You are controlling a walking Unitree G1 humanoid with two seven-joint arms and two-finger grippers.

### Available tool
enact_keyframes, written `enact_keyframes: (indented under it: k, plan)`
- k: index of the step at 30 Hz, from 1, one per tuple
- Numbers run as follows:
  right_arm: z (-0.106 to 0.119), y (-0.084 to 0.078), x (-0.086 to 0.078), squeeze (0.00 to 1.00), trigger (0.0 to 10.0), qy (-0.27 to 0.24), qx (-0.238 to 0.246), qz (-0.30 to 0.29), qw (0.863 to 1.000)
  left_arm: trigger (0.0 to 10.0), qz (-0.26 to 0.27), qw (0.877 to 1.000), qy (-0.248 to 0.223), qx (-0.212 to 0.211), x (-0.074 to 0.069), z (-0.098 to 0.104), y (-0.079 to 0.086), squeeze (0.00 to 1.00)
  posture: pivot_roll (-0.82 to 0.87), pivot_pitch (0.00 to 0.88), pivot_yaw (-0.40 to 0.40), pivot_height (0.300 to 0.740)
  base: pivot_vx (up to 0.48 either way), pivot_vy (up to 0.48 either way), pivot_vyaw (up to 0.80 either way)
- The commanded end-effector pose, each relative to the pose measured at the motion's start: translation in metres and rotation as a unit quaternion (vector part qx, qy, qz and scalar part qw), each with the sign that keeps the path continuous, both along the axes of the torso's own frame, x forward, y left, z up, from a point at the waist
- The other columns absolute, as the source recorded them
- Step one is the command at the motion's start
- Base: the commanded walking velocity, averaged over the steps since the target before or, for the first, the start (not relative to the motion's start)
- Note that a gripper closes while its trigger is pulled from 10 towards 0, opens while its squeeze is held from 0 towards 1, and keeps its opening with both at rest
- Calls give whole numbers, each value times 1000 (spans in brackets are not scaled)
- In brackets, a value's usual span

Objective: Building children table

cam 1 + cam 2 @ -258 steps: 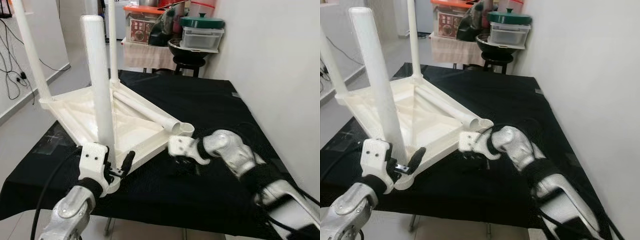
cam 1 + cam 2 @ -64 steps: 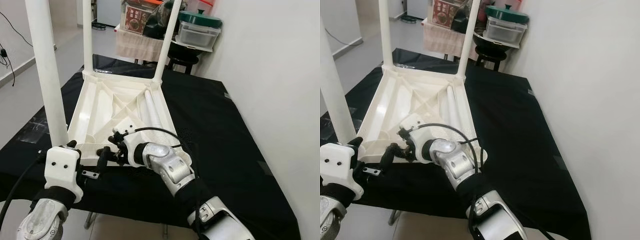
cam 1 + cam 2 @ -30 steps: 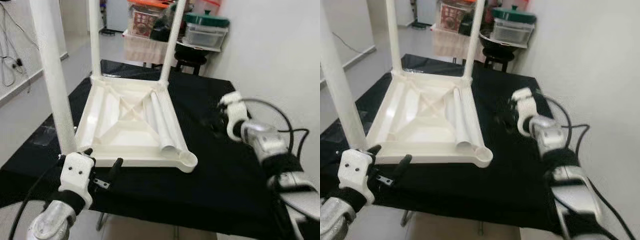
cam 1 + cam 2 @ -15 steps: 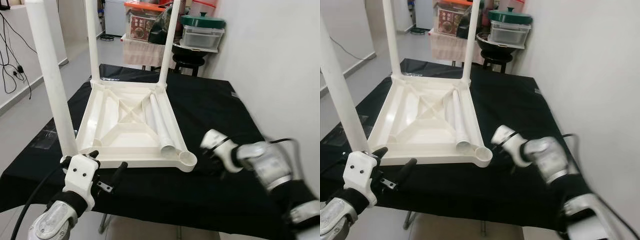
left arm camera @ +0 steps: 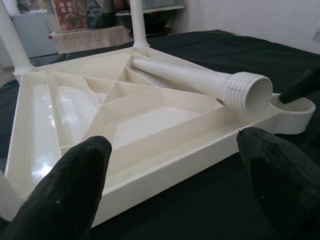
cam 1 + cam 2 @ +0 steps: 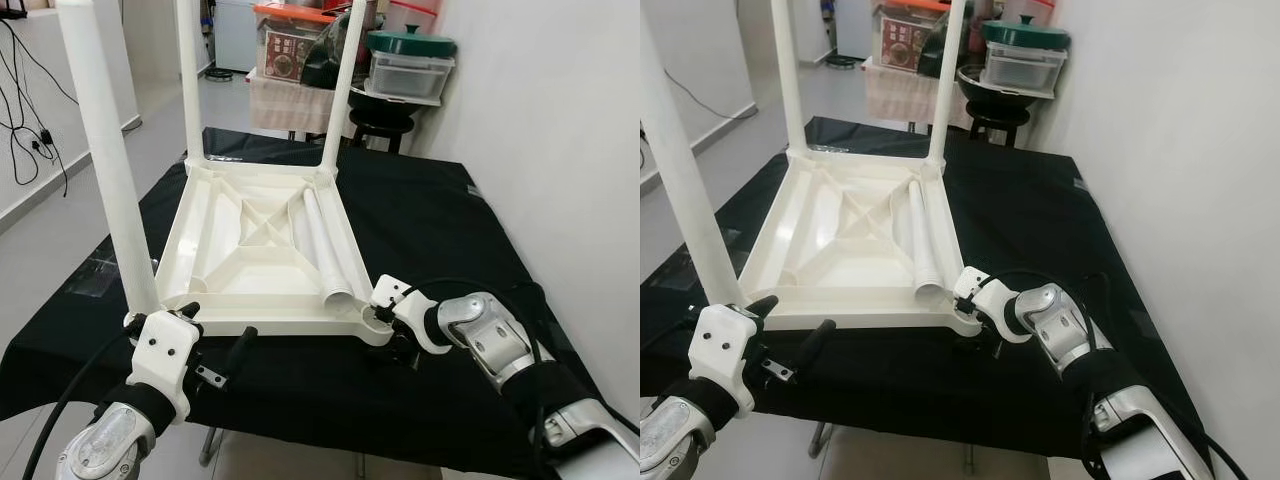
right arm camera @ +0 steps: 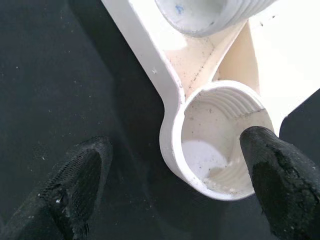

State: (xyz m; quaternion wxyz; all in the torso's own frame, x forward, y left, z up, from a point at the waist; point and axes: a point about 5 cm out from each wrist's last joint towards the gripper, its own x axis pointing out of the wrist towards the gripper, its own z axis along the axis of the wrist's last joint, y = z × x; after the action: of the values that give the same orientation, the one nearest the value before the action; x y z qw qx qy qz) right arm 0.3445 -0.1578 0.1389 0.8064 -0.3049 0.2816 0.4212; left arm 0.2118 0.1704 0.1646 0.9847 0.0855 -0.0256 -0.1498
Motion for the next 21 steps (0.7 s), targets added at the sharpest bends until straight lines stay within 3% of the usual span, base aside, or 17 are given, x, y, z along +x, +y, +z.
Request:
enact_keyframes:
  k: [1, 4, 8, 11, 15, 18, 21]
  plan:
    - [5, 7, -1, 0, 10000, -1, 7, 16, 1000, 10000, -4, 1000, 1, 2, -2, 0, -1, 0, 133, 2, -118, 740, 0, 0, 0]
    - [5, 18, -9, 0, 10000, 12, 11, 62, 998, 10000, -3, 1000, 0, 2, -2, 1, 0, 0, 130, 2, -117, 740, 0, 0, 0]
    - [3, 52, -37, 0, 10000, 40, 41, 192, 980, 10000, -3, 1000, 0, 3, -2, 1, 0, 0, 128, 3, -118, 740, 0, 0, 0]
    - [4, 55, -39, 0, 10000, 44, 46, 200, 978, 10000, -3, 1000, 0, 3, -2, 1, 0, 0, 128, 3, -118, 740, 0, 0, 0]
    - [0, 80, -44, 0, 10000, 40, 62, 221, 973, 10000, -3, 1000, -1, 3, -1, 1, -1, 0, 133, 1, -120, 740, 0, 0, 0]
    - [2, 85, -40, 0, 10000, 31, 68, 212, 974, 10000, -3, 1000, -1, 3, -1, 1, -1, 0, 136, 0, -121, 740, 0, 0, 0]
    - [10, 77, -29, 0, 10000, 15, 73, 186, 980, 10000, -2, 1000, -2, 2, -1, 1, -2, 0, 136, 0, -122, 740, 0, 0, 0]
